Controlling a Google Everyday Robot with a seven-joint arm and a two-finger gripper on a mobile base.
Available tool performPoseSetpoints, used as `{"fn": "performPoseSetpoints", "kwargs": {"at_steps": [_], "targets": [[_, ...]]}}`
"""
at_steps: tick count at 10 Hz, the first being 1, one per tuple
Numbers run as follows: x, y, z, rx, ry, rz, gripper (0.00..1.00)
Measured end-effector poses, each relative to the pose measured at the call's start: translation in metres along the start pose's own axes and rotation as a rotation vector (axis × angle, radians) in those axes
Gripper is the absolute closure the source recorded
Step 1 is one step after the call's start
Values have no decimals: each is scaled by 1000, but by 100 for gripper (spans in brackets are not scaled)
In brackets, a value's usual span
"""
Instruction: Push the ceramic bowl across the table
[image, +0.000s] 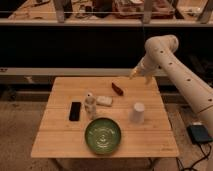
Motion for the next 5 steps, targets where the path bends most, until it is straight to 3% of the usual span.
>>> {"fn": "performPoseSetpoints", "kwargs": {"at_steps": [1, 3, 5], "targets": [[0, 0, 0, 1, 1, -1, 40], [-13, -6, -22, 7, 0, -34, 40], [-54, -11, -55, -13, -10, -124, 40]]}}
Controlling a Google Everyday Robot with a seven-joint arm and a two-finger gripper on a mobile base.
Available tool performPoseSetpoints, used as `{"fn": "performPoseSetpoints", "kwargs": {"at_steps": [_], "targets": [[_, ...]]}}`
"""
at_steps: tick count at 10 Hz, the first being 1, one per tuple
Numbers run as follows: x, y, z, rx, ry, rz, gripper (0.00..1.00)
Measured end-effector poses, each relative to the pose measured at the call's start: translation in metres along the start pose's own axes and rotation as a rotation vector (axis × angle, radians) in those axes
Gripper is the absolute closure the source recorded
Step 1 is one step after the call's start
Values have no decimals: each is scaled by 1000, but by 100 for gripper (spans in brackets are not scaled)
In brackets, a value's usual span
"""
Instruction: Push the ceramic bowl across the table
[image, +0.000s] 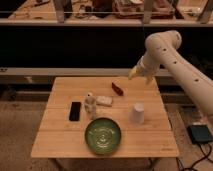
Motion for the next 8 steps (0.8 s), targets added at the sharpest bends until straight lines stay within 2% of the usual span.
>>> {"fn": "performPoseSetpoints", "kwargs": {"at_steps": [2, 4, 6, 7, 8], "targets": [[-41, 3, -2, -10, -16, -46, 40], [-90, 11, 19, 5, -32, -55, 40], [-128, 17, 37, 29, -42, -50, 40], [-145, 21, 48, 39, -47, -44, 40], [-151, 25, 55, 42, -51, -38, 40]]}}
